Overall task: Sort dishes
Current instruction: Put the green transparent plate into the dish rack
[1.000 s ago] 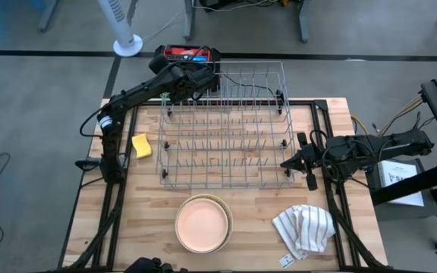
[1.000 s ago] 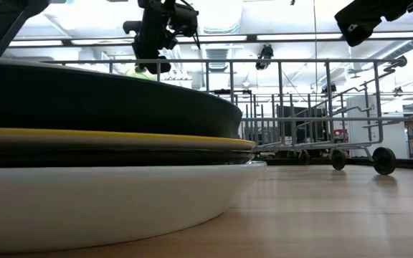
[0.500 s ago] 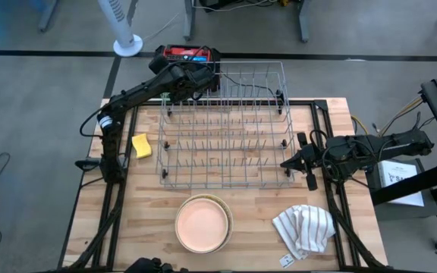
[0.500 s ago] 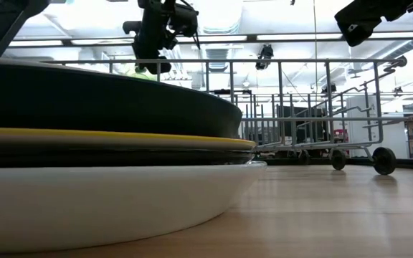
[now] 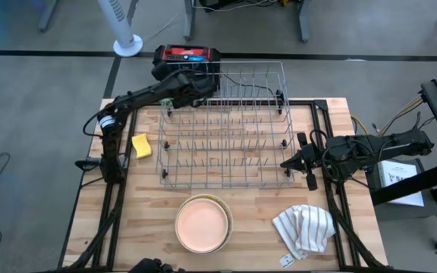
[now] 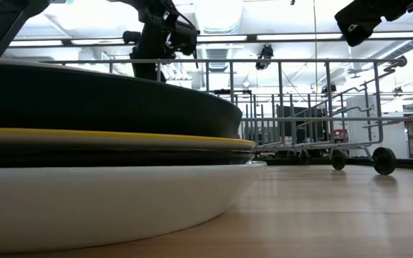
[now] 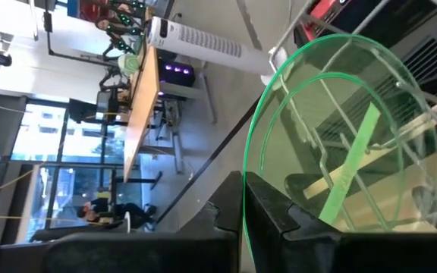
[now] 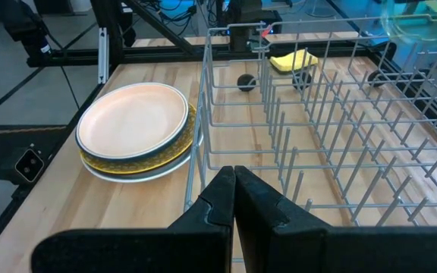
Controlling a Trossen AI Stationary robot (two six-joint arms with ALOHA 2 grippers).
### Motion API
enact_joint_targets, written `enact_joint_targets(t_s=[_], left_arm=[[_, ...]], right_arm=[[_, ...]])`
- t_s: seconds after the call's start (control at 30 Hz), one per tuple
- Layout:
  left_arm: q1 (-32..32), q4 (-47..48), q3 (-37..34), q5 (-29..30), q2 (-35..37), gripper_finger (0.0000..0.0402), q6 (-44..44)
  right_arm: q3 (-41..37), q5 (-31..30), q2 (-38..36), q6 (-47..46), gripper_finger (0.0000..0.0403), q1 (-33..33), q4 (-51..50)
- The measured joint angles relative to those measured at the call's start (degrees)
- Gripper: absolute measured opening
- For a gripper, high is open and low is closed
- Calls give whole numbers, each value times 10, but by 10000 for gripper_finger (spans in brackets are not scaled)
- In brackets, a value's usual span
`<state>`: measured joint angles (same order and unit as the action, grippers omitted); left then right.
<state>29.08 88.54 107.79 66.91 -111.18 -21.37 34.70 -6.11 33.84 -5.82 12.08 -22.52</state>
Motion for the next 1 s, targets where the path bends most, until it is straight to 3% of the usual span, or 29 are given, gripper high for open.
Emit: enact_joint_targets(t_s=[0.53,1.0], left_arm=[[0,-35,-51,-7,0,0,-7],[-1,-42,-52,-57,0,0,-2]], right_arm=[[0,0,0,3,0,0,0],[0,0,0,3,0,0,0]])
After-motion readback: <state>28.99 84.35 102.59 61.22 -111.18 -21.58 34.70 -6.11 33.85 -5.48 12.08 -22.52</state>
